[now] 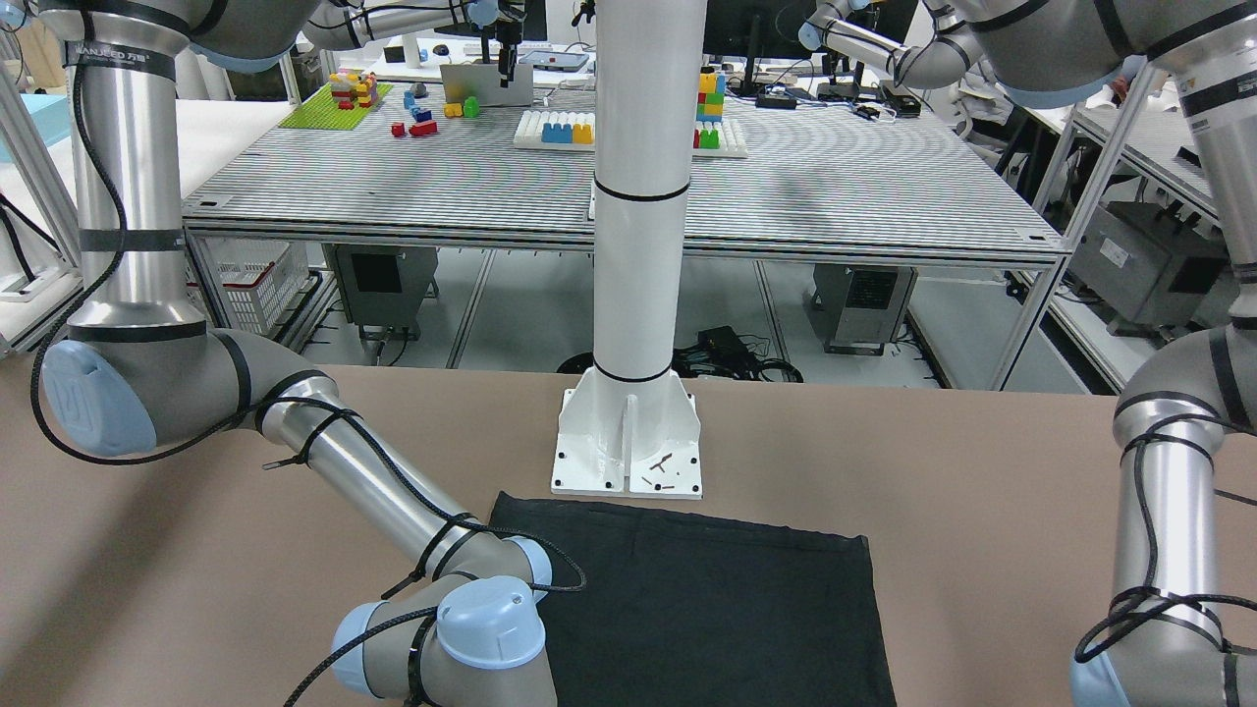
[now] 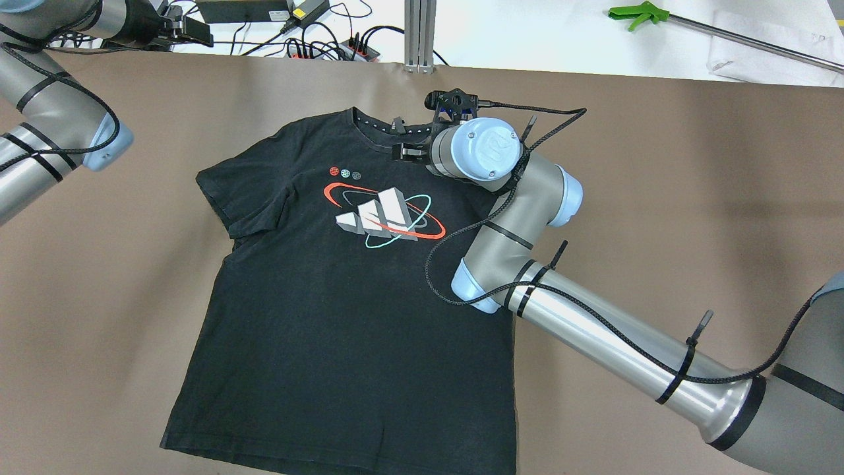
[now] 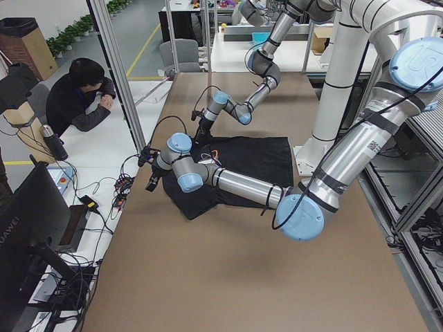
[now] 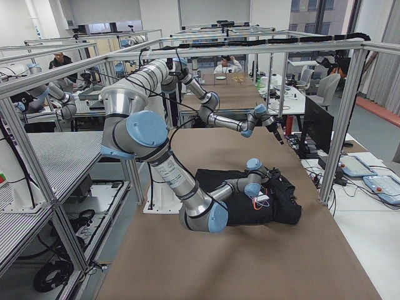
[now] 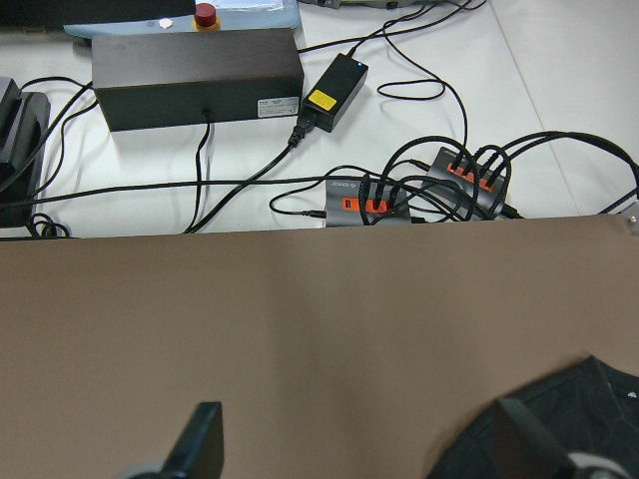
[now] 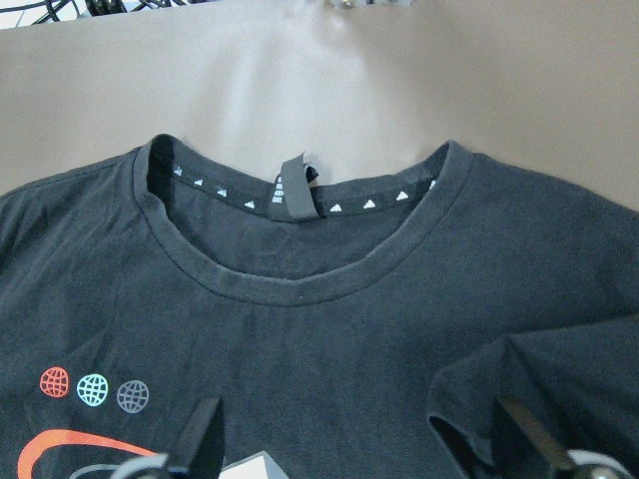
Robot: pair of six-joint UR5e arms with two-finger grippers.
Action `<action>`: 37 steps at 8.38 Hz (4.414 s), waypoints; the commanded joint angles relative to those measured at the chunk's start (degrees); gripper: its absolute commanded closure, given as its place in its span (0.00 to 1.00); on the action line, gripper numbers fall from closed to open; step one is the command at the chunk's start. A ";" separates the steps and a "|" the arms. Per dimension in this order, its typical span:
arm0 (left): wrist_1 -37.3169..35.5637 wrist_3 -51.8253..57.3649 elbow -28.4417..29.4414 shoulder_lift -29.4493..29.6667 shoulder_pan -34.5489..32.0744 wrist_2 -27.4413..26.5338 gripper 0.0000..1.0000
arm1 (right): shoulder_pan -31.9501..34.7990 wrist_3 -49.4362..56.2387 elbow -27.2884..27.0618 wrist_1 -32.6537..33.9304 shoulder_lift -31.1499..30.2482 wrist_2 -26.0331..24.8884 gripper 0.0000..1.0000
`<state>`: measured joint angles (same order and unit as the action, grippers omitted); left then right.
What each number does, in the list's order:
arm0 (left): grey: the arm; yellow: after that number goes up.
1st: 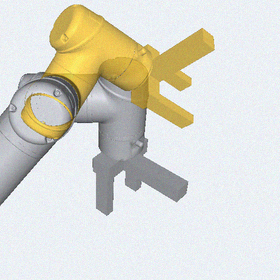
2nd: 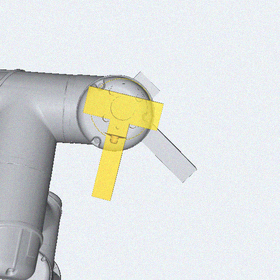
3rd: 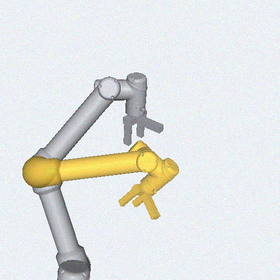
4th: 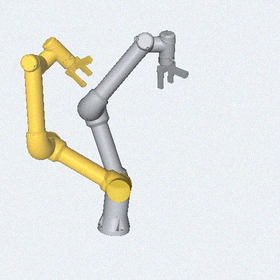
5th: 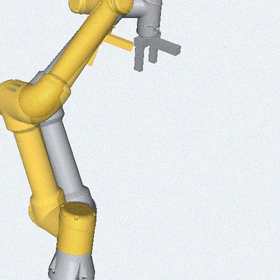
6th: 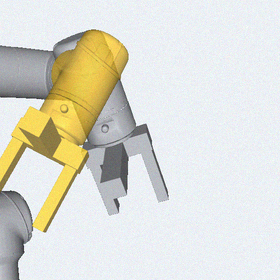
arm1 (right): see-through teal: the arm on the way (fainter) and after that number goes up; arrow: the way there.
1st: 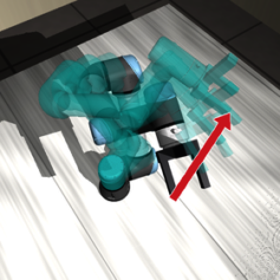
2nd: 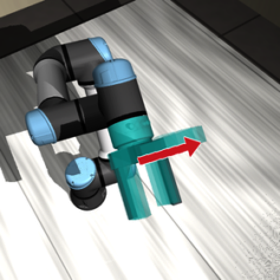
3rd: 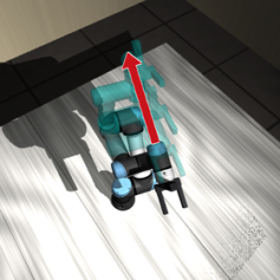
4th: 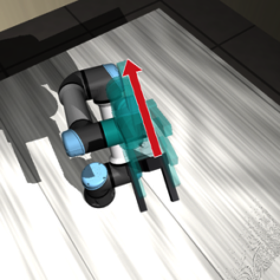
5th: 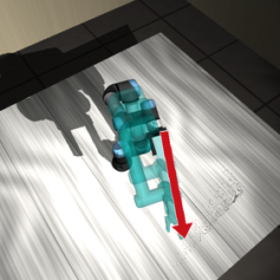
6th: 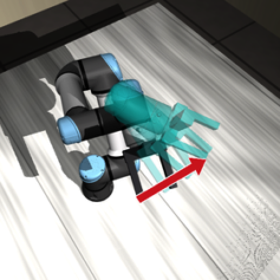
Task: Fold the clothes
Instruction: 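Lift the sleeve with the right gripper and fold it toward the collar, then lay the sleeve across the shirt front and release with the right gripper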
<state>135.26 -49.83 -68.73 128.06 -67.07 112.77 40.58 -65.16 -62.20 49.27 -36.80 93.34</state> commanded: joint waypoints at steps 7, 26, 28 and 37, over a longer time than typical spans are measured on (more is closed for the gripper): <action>0.00 -0.09 0.43 0.44 -0.07 -0.01 0.05 | 10.40 22.15 -4.15 4.79 -6.25 18.01 0.06; 0.00 -0.62 3.95 2.99 -0.07 -1.50 0.05 | 7.33 27.55 -11.19 -0.49 -16.73 19.86 1.00; 0.00 -0.53 3.95 2.99 -0.07 -1.59 0.05 | 7.33 24.84 -13.46 -0.23 -16.55 19.86 1.00; -0.44 -0.62 4.04 3.86 -0.07 -2.47 0.05 | -2.60 16.47 -18.75 0.30 -16.29 14.15 0.98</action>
<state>134.85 -50.45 -64.69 131.88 -67.15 110.32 39.42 -48.58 -80.92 49.66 -53.12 109.47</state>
